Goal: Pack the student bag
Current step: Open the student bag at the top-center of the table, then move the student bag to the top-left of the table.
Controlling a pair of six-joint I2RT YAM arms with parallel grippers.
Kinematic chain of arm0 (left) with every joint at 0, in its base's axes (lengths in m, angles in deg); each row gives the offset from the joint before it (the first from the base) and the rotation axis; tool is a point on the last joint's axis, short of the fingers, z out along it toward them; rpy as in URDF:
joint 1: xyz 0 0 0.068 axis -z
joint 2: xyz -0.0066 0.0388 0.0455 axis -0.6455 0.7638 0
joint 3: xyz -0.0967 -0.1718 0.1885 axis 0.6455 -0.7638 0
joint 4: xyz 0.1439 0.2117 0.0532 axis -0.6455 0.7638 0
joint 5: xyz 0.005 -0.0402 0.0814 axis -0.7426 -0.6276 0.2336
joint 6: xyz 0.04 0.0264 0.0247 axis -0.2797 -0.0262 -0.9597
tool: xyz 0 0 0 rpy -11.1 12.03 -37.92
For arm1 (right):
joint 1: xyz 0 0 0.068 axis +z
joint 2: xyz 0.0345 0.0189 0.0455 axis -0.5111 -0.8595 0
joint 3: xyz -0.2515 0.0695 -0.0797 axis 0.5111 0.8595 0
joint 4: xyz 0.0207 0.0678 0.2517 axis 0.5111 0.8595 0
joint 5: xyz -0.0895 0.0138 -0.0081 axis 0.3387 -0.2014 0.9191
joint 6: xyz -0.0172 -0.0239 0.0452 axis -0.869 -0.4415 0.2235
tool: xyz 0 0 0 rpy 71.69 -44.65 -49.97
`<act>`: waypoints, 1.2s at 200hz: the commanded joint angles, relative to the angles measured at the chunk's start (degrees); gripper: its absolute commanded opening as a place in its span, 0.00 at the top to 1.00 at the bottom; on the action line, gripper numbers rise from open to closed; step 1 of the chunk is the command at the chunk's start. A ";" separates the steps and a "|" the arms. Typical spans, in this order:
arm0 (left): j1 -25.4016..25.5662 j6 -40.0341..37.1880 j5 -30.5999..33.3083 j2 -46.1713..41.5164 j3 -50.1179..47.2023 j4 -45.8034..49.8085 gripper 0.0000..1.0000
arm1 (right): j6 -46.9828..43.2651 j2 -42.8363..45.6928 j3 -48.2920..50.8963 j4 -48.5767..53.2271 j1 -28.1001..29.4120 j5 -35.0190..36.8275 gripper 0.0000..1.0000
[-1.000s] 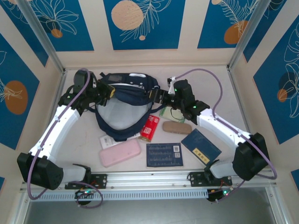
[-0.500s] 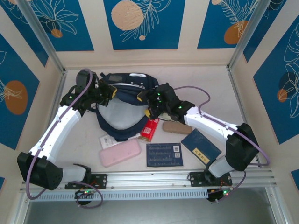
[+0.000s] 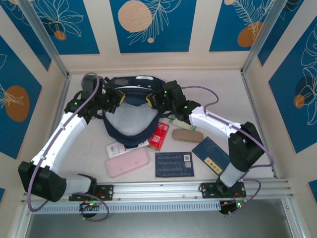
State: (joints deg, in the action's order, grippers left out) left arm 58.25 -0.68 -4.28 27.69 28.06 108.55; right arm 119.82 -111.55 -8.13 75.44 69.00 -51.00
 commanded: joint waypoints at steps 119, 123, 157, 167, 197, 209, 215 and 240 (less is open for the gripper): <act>18.51 -83.48 21.16 3.26 7.75 10.29 0.24 | -9.63 -0.42 -3.77 10.06 -10.55 -7.96 1.00; 19.40 -85.17 21.92 3.30 6.57 8.90 0.15 | -9.55 -0.35 -3.58 9.78 -10.66 -8.13 1.00; 22.00 -89.45 28.45 8.76 4.76 3.15 0.03 | -8.89 -0.44 -2.37 7.92 -11.00 -9.16 1.00; 21.90 -90.78 30.21 10.80 4.86 1.66 0.03 | -8.63 -0.34 -1.89 7.15 -11.06 -9.28 1.00; 21.76 -92.85 31.57 18.00 8.53 1.50 0.07 | -8.25 -0.16 -0.78 5.61 -11.23 -9.94 1.00; 21.51 -92.96 31.46 20.15 9.33 0.79 0.15 | -8.30 0.14 -0.37 5.23 -11.31 -9.98 1.00; 21.34 -92.93 31.68 21.15 9.72 0.45 0.20 | -8.44 0.40 -0.15 5.20 -11.44 -9.83 1.00; 19.11 -90.07 29.51 22.51 11.45 -0.31 0.78 | -9.99 2.13 0.97 4.74 -11.70 -9.06 1.00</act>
State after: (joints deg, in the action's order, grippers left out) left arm 79.60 -91.69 25.80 49.74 36.30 110.49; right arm 111.34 -112.03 -7.98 83.48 58.09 -60.33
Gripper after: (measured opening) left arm 0.561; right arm 0.066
